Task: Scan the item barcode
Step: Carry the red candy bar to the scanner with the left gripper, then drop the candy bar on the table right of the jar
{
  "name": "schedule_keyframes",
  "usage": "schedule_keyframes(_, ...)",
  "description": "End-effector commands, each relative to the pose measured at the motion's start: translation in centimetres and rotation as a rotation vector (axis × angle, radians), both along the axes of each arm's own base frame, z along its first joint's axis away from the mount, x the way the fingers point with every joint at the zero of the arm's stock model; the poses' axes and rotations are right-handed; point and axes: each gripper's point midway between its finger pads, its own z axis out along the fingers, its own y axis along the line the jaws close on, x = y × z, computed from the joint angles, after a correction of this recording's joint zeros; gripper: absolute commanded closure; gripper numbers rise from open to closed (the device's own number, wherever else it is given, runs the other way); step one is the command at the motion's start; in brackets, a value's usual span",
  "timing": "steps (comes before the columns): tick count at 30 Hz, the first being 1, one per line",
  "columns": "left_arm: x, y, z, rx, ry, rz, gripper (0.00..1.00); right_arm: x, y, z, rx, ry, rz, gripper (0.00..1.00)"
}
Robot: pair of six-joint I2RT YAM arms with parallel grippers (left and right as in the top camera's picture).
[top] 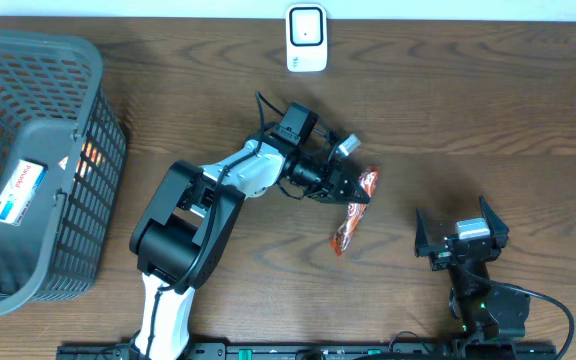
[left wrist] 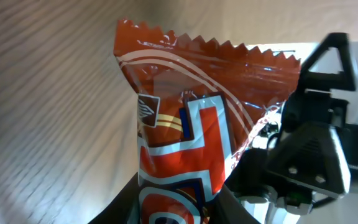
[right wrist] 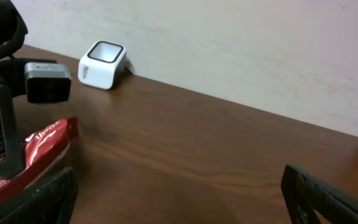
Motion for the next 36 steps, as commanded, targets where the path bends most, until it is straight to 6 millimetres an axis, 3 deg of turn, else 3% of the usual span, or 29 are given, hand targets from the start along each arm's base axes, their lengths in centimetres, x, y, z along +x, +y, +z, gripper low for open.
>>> schedule_keyframes(1,-0.3,-0.4,2.1,-0.11,-0.001,-0.045,0.72,0.0,0.2,-0.1,0.016,0.004,0.007,0.01)
schedule_keyframes(19,0.7,-1.7,7.6,-0.488,-0.407,-0.197,0.68,0.0,0.2,-0.1,0.016,0.004,0.007,0.01)
schedule_keyframes(26,1.1,-2.0,8.6,-0.544,-0.523,-0.211,0.64,0.0,0.2,-0.1,0.016,0.004,0.007,0.01)
schedule_keyframes(28,1.2,-2.0,8.7,-0.548,-0.533,-0.212,0.61,0.0,0.2,-0.1,0.016,0.004,0.007,0.01)
schedule_keyframes(32,1.2,-2.0,8.7,-0.539,-0.512,-0.207,0.36,0.0,0.2,-0.1,0.016,0.004,0.007,0.01)
schedule_keyframes(36,1.6,-2.1,9.9,-0.529,-0.475,-0.194,0.19,0.0,0.2,-0.1,0.016,0.004,0.007,0.01)
